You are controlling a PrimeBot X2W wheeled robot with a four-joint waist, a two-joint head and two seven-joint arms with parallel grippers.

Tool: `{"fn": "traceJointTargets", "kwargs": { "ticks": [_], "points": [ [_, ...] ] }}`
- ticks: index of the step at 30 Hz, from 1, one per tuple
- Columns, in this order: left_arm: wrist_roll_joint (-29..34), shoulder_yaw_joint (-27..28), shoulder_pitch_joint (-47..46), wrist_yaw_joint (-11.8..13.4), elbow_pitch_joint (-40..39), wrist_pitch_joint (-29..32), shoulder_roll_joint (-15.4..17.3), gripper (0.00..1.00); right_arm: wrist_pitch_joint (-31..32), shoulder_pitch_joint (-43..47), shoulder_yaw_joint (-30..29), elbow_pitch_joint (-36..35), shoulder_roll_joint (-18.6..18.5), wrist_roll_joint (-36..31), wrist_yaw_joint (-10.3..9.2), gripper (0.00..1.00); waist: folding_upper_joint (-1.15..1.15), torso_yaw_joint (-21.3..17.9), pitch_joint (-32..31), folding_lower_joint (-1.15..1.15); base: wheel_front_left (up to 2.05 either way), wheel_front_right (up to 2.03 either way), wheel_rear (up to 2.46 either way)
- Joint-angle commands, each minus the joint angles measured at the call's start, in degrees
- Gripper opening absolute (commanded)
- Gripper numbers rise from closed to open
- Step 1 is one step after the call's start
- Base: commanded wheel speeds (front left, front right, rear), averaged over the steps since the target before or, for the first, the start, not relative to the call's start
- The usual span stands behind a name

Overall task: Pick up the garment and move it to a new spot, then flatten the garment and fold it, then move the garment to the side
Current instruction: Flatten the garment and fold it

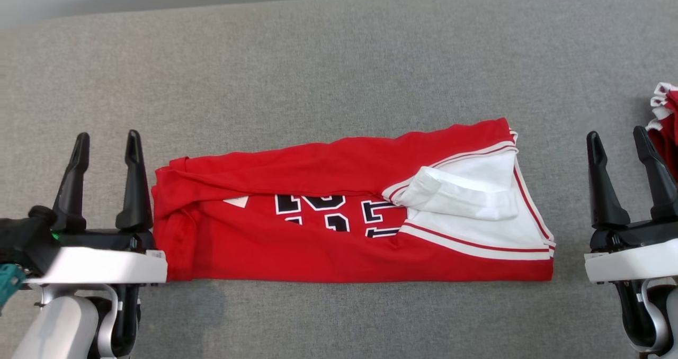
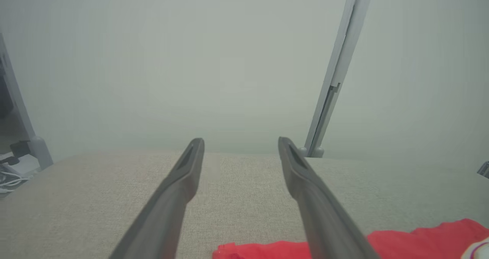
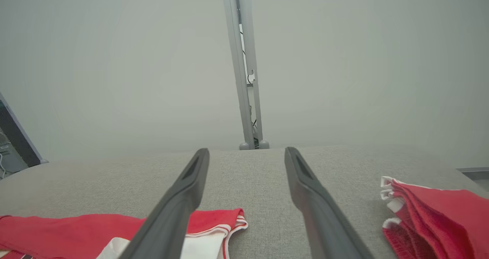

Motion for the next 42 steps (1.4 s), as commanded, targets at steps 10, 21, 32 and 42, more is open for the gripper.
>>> {"fn": "traceJointTargets", "kwargs": {
  "ticks": [10, 21, 32, 42],
  "points": [
    [7.6, 1.4, 5.2, -4.8, 4.2, -0.3, -2.6, 1.0, -1.3, 3.3, -2.5, 5.3, 3.3, -6.4, -0.03, 1.0, 0.0, 1.6, -5.1, 0.0, 0.0, 0.0, 0.0],
    [9.2, 2.4, 4.5, -6.9, 6.4, -0.3, -4.6, 1.0, -0.1, 3.8, -2.7, 6.1, 3.3, -6.9, -0.03, 1.0, 0.0, 2.6, -5.6, 0.0, 0.0, 0.0, 0.0],
    [10.4, 1.6, 2.2, -8.3, 7.4, -0.3, -6.6, 1.0, 2.7, 0.1, -0.6, 13.1, 0.7, -5.9, -0.03, 1.0, 0.0, 4.9, -3.9, 0.0, 0.0, 0.0, 0.0],
    [11.3, 1.3, -0.5, -10.5, 8.9, -0.3, -8.9, 1.0, 3.9, -4.6, 6.0, 27.7, 1.4, -3.2, -0.03, 1.0, 0.0, 7.3, -1.2, 0.0, 0.0, 0.0, 0.0]
  ]
}}
